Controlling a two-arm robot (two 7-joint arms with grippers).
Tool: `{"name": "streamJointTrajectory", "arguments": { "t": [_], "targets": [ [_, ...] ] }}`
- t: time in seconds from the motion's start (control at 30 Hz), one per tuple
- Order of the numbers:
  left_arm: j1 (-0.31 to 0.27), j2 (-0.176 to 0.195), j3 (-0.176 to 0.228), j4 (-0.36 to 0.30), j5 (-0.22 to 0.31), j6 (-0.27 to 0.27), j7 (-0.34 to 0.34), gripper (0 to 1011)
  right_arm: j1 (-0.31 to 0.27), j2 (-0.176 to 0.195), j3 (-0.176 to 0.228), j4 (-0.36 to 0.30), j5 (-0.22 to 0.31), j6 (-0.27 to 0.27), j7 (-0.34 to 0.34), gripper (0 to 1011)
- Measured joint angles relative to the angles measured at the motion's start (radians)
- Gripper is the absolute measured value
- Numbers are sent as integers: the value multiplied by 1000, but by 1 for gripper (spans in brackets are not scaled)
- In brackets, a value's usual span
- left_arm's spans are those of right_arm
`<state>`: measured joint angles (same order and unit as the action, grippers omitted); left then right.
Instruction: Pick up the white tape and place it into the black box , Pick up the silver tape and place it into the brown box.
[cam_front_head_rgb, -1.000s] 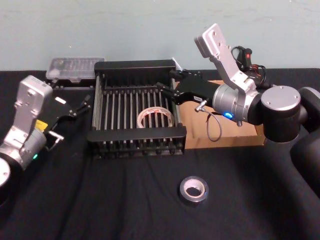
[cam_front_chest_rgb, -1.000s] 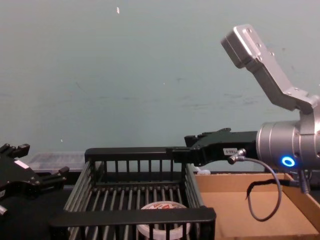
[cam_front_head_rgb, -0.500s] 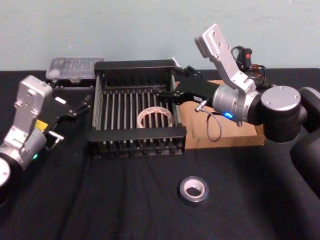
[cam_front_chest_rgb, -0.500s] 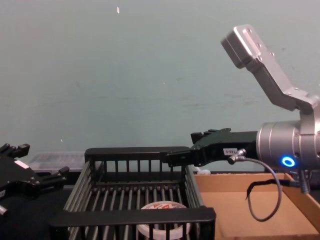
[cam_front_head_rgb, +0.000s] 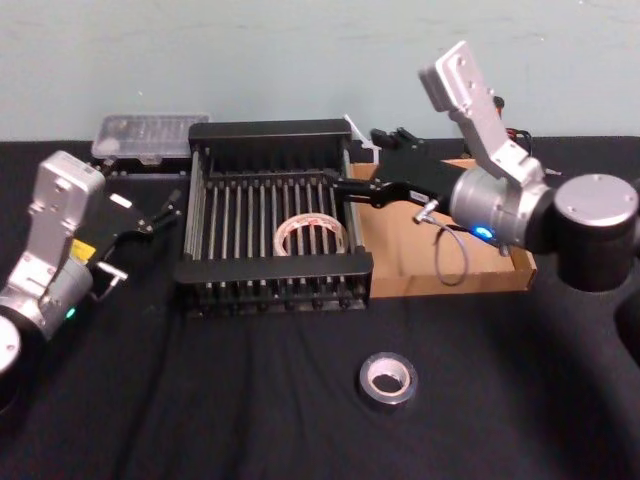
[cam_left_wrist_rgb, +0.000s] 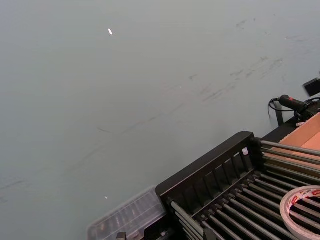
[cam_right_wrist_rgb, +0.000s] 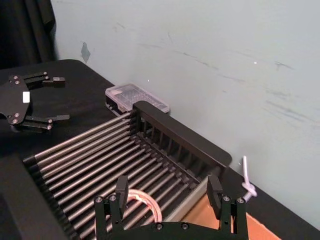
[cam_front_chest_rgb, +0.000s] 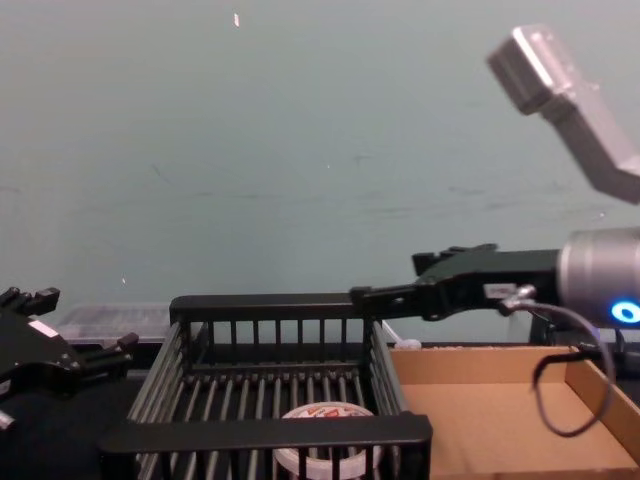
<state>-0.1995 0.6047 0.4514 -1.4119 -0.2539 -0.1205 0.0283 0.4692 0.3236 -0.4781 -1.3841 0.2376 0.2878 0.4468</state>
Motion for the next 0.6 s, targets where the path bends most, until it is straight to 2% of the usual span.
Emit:
{"name": "streamJointTrajectory", "arguments": {
  "t": [0.33,0.4,0.43,0.5,0.53,0.6],
  "targets": [
    [0,0,0,0,0,0,0,1001,-95,92,46,-148,40,40,-4,1002],
    [0,0,0,0,0,0,0,1001,-137,133,63,-199,56,52,-2,1002],
    [0,0,0,0,0,0,0,1001,-137,133,63,-199,56,52,-2,1002],
    [0,0,0,0,0,0,0,1001,-180,174,78,-247,71,62,2,1002],
    [0,0,0,0,0,0,0,1001,-180,174,78,-247,71,62,2,1002],
    [0,0,0,0,0,0,0,1001,-221,213,91,-287,86,71,6,1002]
  ]
}}
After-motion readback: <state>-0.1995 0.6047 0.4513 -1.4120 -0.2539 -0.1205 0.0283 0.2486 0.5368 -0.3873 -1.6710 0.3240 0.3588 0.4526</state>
